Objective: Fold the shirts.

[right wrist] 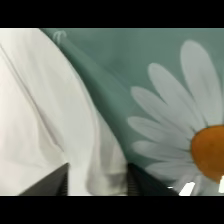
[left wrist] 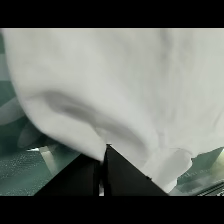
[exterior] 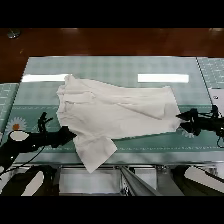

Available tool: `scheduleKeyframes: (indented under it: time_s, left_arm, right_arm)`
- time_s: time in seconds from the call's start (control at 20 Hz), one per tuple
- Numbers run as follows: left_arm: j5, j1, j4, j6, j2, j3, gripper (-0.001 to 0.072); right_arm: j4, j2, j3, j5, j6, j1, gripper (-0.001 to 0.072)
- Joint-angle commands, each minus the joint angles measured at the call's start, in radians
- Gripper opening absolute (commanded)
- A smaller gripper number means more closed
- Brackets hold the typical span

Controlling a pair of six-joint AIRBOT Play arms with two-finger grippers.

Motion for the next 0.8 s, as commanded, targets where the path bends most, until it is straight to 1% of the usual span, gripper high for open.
scheduleKeyframes:
  time_s: [0.0,0.15,0.25,0.35,0.5,0.6,0.7,0.75]
  left_arm:
    - [-0.001,0.0,-0.008,0.0,0.001,0.0,0.0025]
    - [-0.006,0.0,-0.008,0.019,0.002,0.06,0.0025]
    - [-0.012,0.002,-0.008,0.019,0.012,0.188,0.0025]
    - [0.0,0.002,-0.018,0.019,0.013,0.369,0.0025]
    - [0.072,0.002,-0.037,0.019,0.012,0.712,0.0025]
    - [0.115,0.002,-0.035,0.042,0.011,0.944,0.0025]
    - [0.117,0.014,0.045,0.045,0.011,1.171,0.0024]
    - [0.095,0.028,0.111,0.04,0.011,1.283,0.0024]
  right_arm:
    - [0.018,-0.009,0.047,0.093,-0.037,0.046,0.0021]
    - [0.021,-0.003,0.155,0.181,-0.05,0.046,0.0031]
    - [0.057,0.041,0.259,0.212,-0.049,0.047,0.003]
    - [0.126,0.108,0.383,0.198,-0.032,0.059,0.003]
    - [0.13,0.187,0.609,0.121,0.047,0.179,0.003]
    - [0.077,0.206,0.79,0.084,0.119,0.281,0.003]
    - [-0.014,0.208,0.999,0.108,0.194,0.352,0.003]
    - [-0.06,0.208,1.109,0.141,0.225,0.369,0.003]
